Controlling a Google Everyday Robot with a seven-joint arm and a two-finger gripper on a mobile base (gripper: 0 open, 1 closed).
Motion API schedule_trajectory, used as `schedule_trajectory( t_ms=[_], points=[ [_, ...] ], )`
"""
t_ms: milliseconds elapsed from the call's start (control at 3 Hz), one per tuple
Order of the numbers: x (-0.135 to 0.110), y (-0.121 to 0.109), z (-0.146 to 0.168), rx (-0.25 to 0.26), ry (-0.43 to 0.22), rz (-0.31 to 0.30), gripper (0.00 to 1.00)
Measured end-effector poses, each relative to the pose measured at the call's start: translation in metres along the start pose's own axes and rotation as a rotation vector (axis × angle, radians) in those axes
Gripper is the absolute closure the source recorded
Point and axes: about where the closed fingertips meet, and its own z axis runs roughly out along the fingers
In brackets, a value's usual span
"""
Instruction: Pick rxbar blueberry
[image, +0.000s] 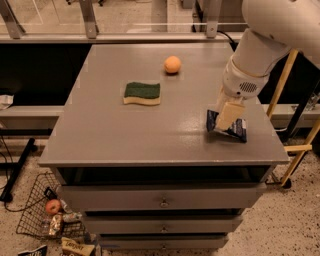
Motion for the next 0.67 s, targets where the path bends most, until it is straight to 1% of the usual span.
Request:
schedule_trajectory(
  t_ms=[333, 667],
  points=[
    [-0.008, -0.010, -0.047, 0.117, -0.011, -0.021, 1.00],
    [-0.014, -0.018, -0.071, 0.170, -0.044, -0.037, 1.00]
  ],
)
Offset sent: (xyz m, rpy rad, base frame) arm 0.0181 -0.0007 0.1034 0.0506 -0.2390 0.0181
